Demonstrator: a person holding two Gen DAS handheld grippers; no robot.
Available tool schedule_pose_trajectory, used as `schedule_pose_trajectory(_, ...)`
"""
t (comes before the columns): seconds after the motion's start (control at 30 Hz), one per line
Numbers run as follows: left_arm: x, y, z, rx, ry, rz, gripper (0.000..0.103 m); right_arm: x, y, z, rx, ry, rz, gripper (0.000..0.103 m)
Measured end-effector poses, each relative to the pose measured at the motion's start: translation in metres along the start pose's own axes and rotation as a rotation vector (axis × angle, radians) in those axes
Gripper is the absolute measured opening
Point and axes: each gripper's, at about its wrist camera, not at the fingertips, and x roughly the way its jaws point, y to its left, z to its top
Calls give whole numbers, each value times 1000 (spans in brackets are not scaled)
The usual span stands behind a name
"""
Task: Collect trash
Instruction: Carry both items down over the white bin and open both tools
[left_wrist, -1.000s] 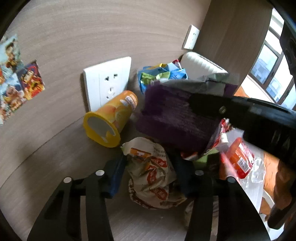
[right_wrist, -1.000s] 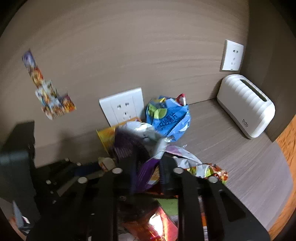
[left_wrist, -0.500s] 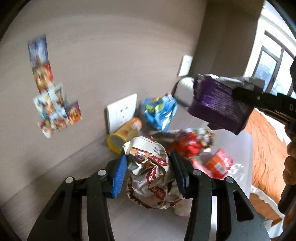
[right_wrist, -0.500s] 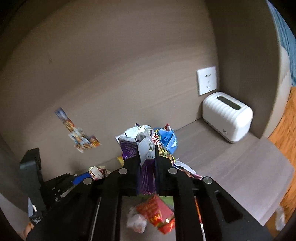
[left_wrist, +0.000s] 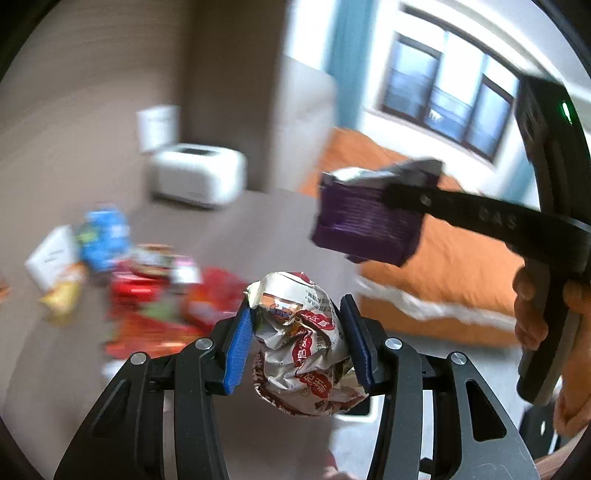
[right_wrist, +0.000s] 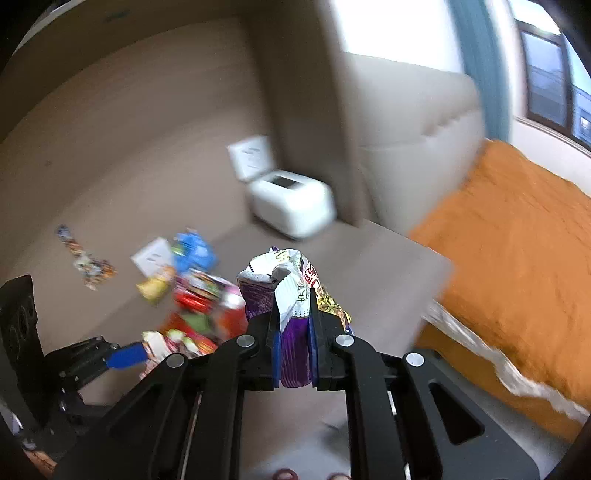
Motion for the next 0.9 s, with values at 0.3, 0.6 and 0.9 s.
schedule_pose_trajectory(0.3, 102, -104, -23, 189, 168, -181, 46, -22, -107, -65, 177, 132, -190, 12)
schedule_pose_trajectory(0.6, 232, -134, -83, 178, 374, -250, 46, 35, -188, -162, 370, 325, -247, 12)
schedule_pose_trajectory(0.9, 377, -127, -184, 129, 588, -235, 47, 151, -256, -280, 512, 487, -267, 12)
